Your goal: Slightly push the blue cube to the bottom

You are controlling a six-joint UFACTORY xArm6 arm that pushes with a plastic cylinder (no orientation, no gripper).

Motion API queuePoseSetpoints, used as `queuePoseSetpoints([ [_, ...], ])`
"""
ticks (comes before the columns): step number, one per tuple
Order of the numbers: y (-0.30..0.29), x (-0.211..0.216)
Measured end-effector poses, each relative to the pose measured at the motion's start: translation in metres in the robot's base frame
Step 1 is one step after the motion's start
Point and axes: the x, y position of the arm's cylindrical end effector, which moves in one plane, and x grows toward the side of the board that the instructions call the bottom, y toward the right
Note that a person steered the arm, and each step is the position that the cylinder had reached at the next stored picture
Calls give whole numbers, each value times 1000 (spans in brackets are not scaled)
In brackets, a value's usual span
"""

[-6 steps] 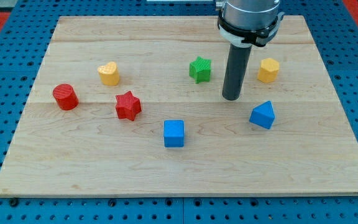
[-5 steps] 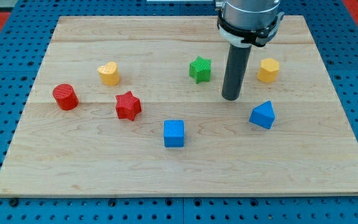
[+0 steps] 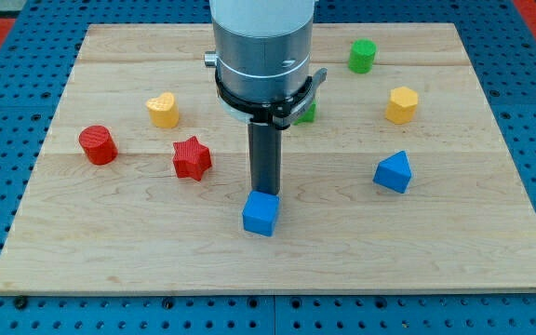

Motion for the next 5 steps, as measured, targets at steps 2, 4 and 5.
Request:
queuePoseSetpoints([
  [2, 0, -16],
  [4, 0, -30],
  [5, 0, -43],
])
